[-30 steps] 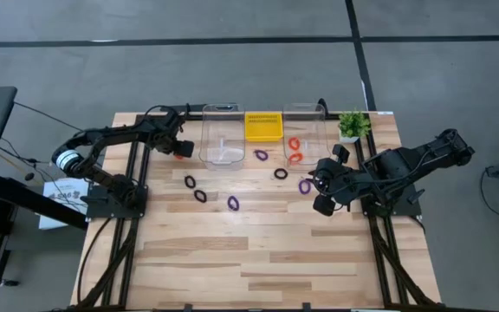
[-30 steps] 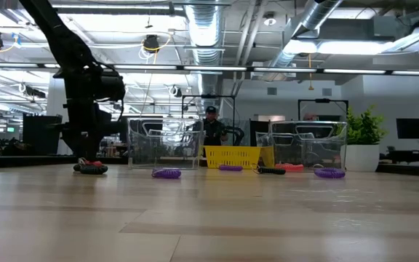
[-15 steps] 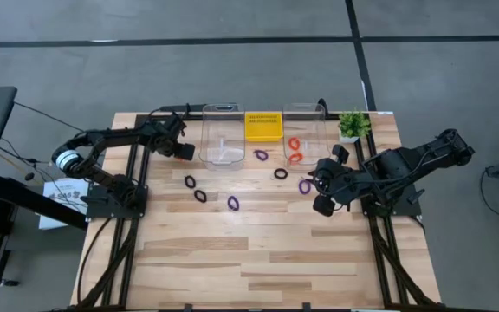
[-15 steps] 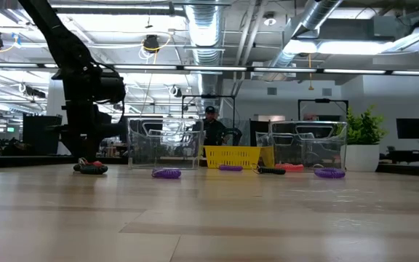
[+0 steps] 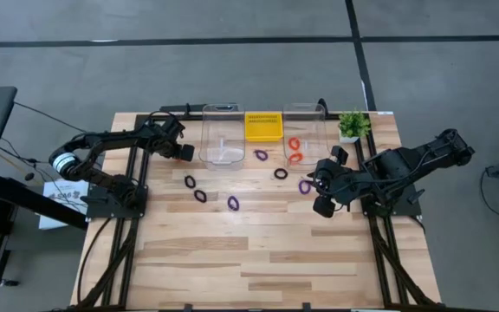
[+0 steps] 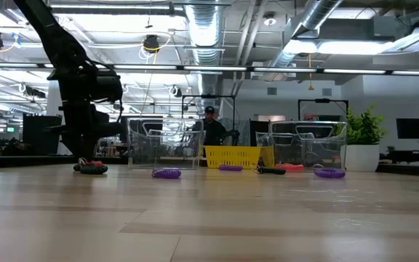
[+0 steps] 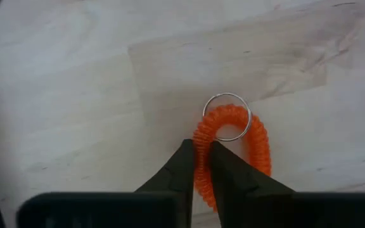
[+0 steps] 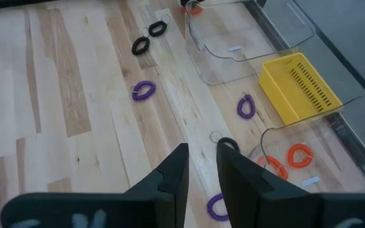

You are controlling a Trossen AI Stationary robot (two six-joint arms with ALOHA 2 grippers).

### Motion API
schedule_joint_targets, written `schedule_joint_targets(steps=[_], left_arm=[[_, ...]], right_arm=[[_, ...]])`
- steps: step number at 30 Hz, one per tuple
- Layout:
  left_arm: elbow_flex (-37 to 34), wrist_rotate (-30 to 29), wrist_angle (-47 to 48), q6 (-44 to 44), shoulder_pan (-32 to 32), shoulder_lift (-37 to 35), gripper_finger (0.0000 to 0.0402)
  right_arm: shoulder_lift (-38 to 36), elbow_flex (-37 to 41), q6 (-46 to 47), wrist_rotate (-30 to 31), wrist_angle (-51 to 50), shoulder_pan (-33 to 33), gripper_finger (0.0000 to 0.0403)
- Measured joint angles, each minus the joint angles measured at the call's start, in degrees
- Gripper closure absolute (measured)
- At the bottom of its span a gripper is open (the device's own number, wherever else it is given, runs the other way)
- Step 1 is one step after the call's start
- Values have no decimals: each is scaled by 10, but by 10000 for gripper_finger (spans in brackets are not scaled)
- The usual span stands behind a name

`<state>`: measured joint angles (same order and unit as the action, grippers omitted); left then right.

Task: Sort spring keychains
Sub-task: Put the orange spring keychain into the right transparent bin

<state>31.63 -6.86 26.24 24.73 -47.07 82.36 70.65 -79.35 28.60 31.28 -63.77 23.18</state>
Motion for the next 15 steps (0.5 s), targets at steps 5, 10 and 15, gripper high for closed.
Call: schedule_joint_targets(steps=[5,10,15], left_arm=[[-10,3,2,0,2,-21,379],[-19,4,50,4,-7,-95,374],[-17,5,53,9,-13,-170,381]], right_arm=[[0,0,0,0,0,0,331],[0,0,0,0,1,0,331],[0,0,0,0,9,0,331]])
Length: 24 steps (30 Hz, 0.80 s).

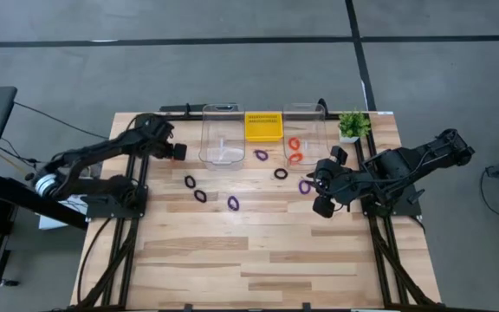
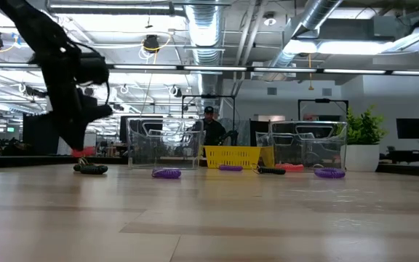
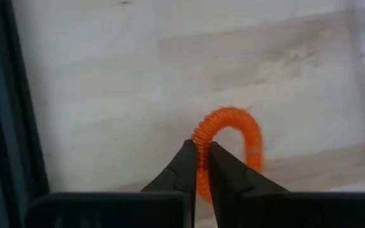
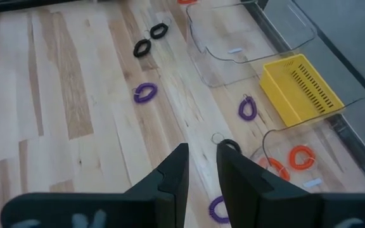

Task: Sort spring keychains
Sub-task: Put the orange spring keychain into the right transparent bin

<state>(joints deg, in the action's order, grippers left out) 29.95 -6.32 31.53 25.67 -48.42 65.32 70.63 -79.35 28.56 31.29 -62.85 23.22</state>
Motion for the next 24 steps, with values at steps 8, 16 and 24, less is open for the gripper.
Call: schedule_joint_targets(steps=[8,16,24], left_arm=[[2,30,-6,14,1,-110,378],[2,68,-10,43,1,-219,377],[3,110,-33,73,16,-319,376]], right_arm=[[0,0,-6,1,31,-1,331],[0,0,-6,2,69,-1,331],[0,0,-28,2,128,-2,331]])
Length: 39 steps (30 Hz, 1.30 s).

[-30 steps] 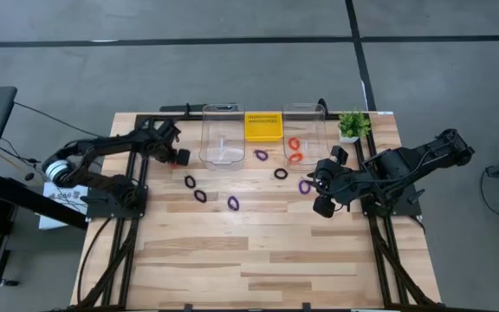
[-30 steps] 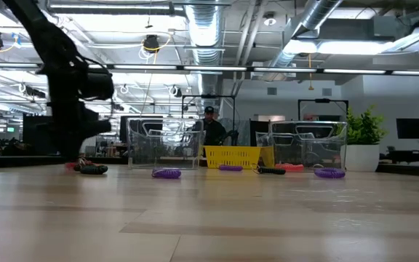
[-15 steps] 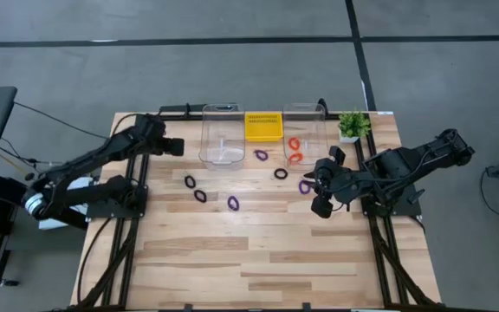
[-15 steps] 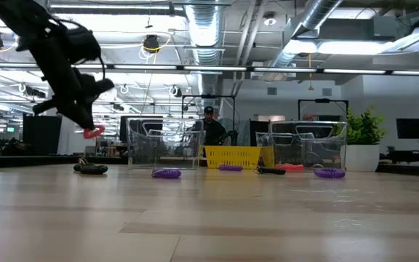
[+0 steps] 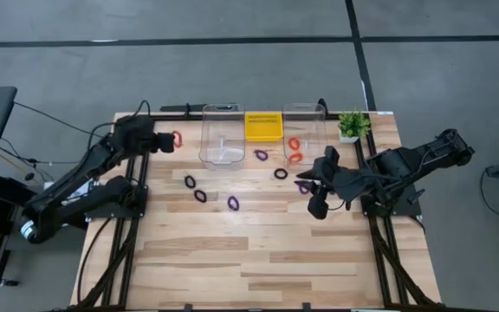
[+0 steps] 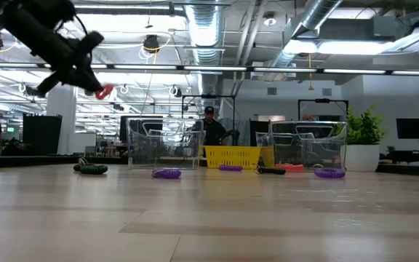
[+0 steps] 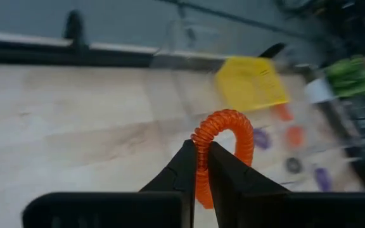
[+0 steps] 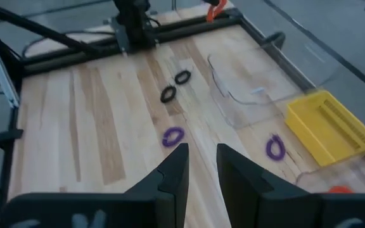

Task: Sort spring keychains
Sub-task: Put the orange spring keychain into the right transparent bin

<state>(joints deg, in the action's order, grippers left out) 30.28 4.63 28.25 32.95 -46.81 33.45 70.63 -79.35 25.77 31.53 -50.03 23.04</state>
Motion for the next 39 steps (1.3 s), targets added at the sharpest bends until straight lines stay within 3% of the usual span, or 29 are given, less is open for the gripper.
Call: schedule_joint_targets(steps=[5,11,18,25,29,39], left_arm=[[0,1,-58,38,57,-35,376],[1,2,-204,66,171,-20,376],[1,-37,-341,78,306,42,376],[1,-51,-508,72,416,157,376],[1,-85,-586,51,456,220,376],[1,-187,-629,46,488,313,376]], right_arm=[[10,0,-53,0,53,-9,331],[53,0,-136,-1,144,-35,331],[128,0,-223,-1,276,-71,331],[195,0,-263,-3,441,-100,331],[213,0,-263,-8,494,-101,331],[217,0,-253,-55,503,-105,331]])
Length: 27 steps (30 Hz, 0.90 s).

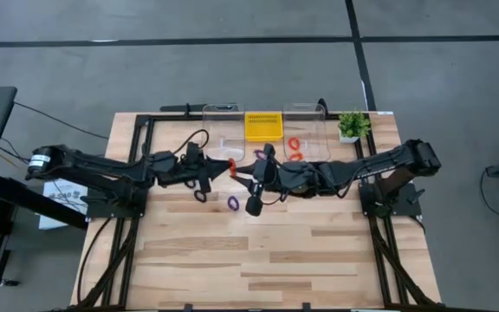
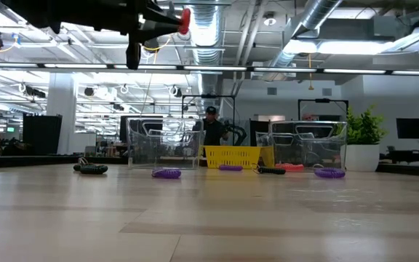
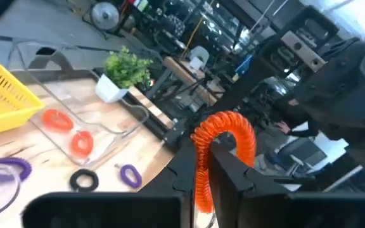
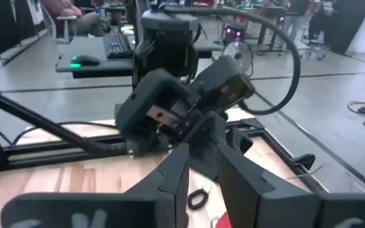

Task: Sort spring keychains
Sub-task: Put the orange spring keychain into the right transparent bin

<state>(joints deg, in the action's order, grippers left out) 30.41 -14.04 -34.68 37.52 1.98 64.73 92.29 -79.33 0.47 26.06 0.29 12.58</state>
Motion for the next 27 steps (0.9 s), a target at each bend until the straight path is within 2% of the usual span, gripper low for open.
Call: schedule_joint_targets(steps=[3,8,21,27], left_arm=[[0,-11,-15,-6,0,3,376],[0,-21,-32,-17,0,0,376],[0,-24,-53,-13,4,0,376],[0,-47,-59,-13,23,0,376]], right_arm=[[0,0,14,3,-13,0,331],[0,0,40,42,-47,0,319],[0,0,86,39,-89,-21,227],[0,0,86,37,-88,-27,208]])
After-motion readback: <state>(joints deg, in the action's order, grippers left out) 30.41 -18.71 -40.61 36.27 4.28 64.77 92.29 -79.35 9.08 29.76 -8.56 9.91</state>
